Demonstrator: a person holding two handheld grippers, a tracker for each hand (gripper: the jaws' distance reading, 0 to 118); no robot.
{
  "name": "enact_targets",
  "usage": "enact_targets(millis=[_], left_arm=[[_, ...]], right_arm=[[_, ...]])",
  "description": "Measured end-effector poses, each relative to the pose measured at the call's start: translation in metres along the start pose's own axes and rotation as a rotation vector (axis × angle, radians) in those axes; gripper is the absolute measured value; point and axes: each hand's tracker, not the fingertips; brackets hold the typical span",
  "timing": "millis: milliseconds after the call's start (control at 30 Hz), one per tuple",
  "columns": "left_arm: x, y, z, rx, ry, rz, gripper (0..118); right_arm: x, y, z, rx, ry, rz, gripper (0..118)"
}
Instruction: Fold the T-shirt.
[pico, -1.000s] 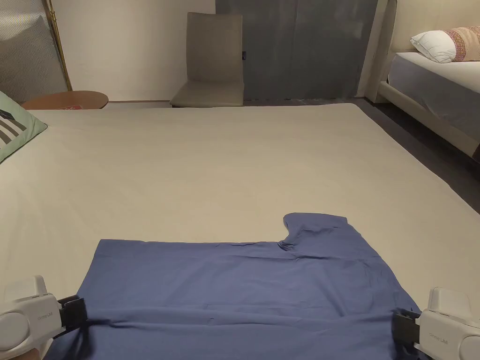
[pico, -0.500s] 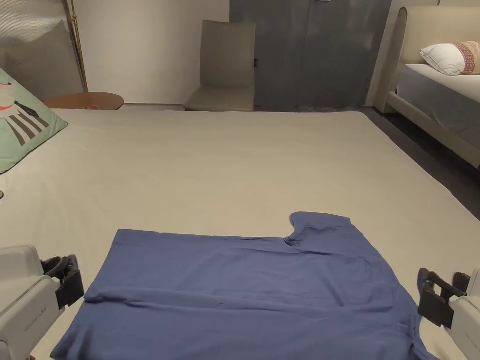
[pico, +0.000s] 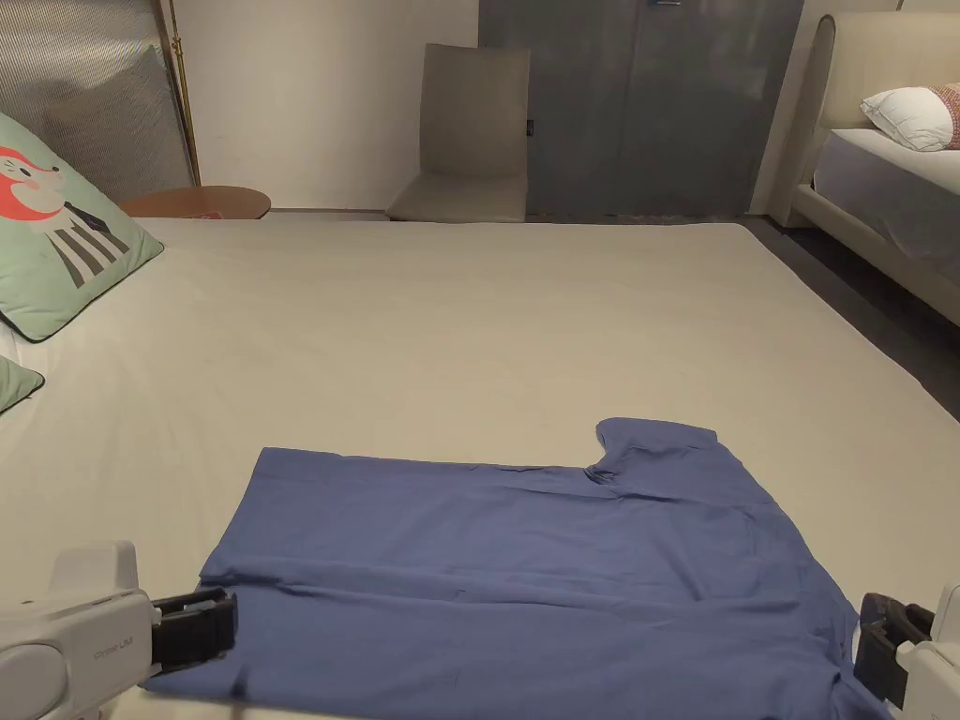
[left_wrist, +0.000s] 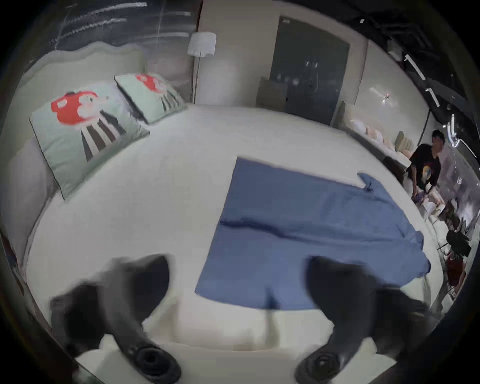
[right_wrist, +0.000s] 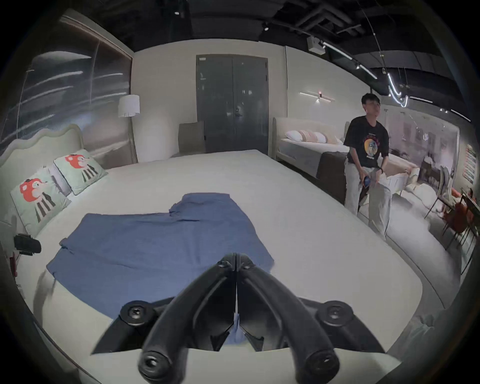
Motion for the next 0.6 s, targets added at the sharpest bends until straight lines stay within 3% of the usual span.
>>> enact_targets(millis=[33,167,200,267,367,400,433,467,533,567,600], left_arm=[[-0.002,-0.004,-0.006,-0.006,-0.019,0.006,109],[-0.009,-0.012,-0.039,-0.112,0.003,0.012,103],[-0.01,-0.014,-0.044,-0.119,0.003,0.017,97],[-0.007,-0.018,-0.049,-0.134,0.012,0.02,67],[-0.006,-0.018,-0.05,-0.119,0.046,0.027,49],[-0.005,-0.017,-0.047,-0.112,0.042,0.034,29],[-0.005,-0.016,-0.044,-0.095,0.03,0.036,9],[-0.004,-0.014,-0.042,-0.086,-0.013,0.047,9],[0.003,-0.013,-0.035,-0.082,-0.004,0.034,8],[0.008,-0.013,-0.033,-0.062,0.026,-0.018,8],[0.012,-0.013,-0.03,-0.049,0.039,-0.057,8]], right_arm=[[0.001,-0.003,-0.002,-0.011,0.0,-0.002,1],[0.003,-0.014,-0.009,-0.052,-0.005,-0.008,1],[0.004,-0.016,-0.011,-0.062,-0.007,-0.007,1],[0.004,-0.02,-0.015,-0.078,-0.01,-0.008,1],[0.006,-0.024,-0.019,-0.099,-0.013,-0.002,1],[0.006,-0.026,-0.021,-0.106,-0.014,-0.001,1],[0.008,-0.027,-0.024,-0.12,-0.011,-0.005,8],[0.01,-0.029,-0.027,-0.144,-0.01,-0.012,33],[0.013,-0.033,-0.035,-0.222,-0.015,-0.03,107],[0.015,-0.036,-0.039,-0.26,-0.012,-0.036,114],[0.017,-0.04,-0.04,-0.264,-0.015,-0.046,112]])
